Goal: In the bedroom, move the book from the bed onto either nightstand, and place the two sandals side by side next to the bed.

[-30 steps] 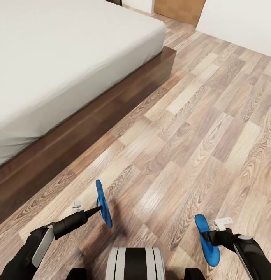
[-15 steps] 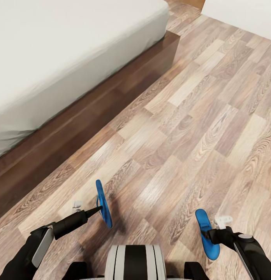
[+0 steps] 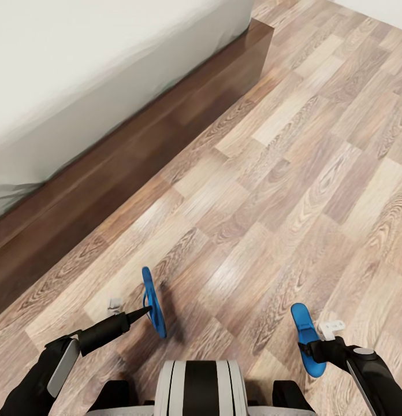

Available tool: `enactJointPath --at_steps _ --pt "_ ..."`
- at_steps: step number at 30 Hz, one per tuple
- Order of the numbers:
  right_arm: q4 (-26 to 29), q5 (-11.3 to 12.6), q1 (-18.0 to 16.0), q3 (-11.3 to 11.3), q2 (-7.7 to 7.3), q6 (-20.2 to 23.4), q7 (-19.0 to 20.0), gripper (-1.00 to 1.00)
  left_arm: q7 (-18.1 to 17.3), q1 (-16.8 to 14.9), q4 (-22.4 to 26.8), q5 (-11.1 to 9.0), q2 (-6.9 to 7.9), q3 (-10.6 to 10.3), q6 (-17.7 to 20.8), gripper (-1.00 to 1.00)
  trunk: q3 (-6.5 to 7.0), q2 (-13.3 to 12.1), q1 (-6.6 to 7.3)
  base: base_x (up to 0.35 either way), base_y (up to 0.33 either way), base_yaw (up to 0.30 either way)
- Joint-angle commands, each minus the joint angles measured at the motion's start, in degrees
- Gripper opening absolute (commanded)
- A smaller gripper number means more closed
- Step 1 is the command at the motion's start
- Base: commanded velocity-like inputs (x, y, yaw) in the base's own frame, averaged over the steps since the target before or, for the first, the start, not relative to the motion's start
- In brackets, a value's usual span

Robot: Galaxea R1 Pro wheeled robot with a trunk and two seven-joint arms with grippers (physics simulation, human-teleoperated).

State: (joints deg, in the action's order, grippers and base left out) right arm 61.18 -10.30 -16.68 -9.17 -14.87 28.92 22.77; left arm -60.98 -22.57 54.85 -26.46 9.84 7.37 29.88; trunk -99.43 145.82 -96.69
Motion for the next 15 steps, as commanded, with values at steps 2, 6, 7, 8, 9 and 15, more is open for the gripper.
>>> enactJointPath --at_steps 2,6,7,8,9,15 --pt "0.1 -0.6 0.0 -0.1 0.02 0.2 0.5 1.0 -0.1 0.0 0.0 -0.3 0.01 0.0 0.5 -1.0 -0.48 0.0 -0.04 0.0 0.0 0.0" --pt "0.1 -0.6 0.0 -0.1 0.01 0.2 0.5 1.0 -0.1 0.0 0.0 -0.3 0.01 0.1 0.5 -1.0 -0.48 0.0 -0.04 0.0 0.0 0.0" --pt "0.1 -0.6 0.0 -0.1 0.01 0.2 0.5 1.0 -0.1 0.0 0.0 -0.3 0.01 0.1 0.5 -1.0 -0.48 0.0 -0.04 0.0 0.0 0.0" --pt "0.1 -0.6 0.0 -0.1 0.01 0.2 0.5 1.0 -0.1 0.0 0.0 -0.3 0.01 0.1 0.5 -1.0 -0.48 0.0 -0.04 0.0 0.0 0.0" --pt "0.1 -0.6 0.0 -0.1 0.01 0.2 0.5 1.0 -0.1 0.0 0.0 -0.3 0.01 0.1 0.5 -1.0 -0.48 0.0 -0.04 0.0 0.0 0.0" --pt "0.1 -0.6 0.0 -0.2 0.01 0.2 0.5 1.0 -0.1 0.0 0.0 -0.3 0.01 0.1 0.5 -1.0 -1.81 0.1 -0.19 0.0 0.0 0.0"
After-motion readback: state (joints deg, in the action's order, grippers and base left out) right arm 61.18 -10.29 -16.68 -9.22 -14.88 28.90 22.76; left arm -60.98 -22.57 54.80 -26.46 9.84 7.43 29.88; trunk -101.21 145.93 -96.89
